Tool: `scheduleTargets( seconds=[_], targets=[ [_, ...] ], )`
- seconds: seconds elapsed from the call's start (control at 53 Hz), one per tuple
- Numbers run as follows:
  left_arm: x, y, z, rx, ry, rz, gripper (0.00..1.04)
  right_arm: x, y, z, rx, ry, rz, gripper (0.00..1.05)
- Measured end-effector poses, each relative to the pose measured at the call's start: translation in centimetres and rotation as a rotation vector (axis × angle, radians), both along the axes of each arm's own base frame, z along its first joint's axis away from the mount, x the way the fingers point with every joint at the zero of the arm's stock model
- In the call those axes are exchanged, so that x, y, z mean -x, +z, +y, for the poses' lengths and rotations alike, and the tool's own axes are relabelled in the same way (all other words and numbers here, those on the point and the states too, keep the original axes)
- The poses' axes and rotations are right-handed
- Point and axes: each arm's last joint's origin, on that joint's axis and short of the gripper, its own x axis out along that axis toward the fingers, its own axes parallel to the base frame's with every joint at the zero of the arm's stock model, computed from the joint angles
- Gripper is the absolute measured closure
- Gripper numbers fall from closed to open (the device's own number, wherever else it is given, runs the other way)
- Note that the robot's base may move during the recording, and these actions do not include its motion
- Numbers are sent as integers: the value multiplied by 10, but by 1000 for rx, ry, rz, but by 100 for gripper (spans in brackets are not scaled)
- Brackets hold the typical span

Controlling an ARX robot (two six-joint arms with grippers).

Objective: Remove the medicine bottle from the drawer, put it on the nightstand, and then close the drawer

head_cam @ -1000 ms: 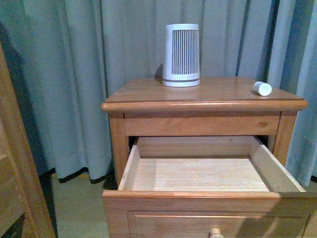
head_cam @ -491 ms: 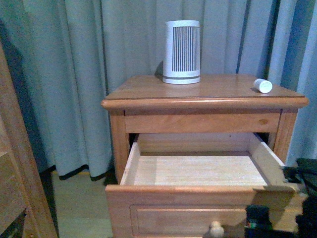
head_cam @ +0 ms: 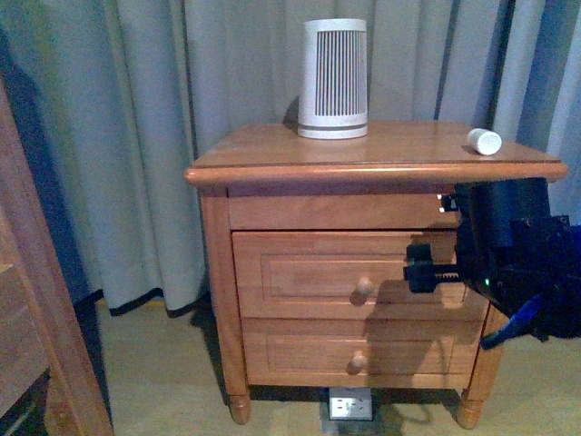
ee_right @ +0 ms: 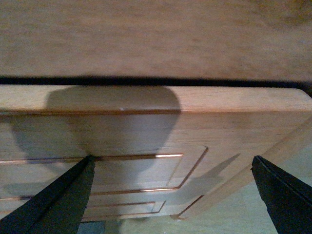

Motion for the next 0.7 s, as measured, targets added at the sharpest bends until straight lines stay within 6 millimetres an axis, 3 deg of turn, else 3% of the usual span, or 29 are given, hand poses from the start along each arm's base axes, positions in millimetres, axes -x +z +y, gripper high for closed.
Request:
scheduleTargets(
  seconds=[0.17, 0.321, 0.472, 0.698],
  targets=[
    [0, 0, 0, 0, 0, 0, 7, 1, 1, -1, -7, 14, 8, 7],
    [0, 0, 0, 0, 0, 0, 7, 28, 9, -2, -66, 27, 39, 7],
    [0, 0, 0, 0, 0, 0, 7, 79, 36, 1, -123, 41, 60, 7],
    [0, 0, 0, 0, 0, 0, 7, 186, 92, -19, -120, -6, -7, 7]
  ],
)
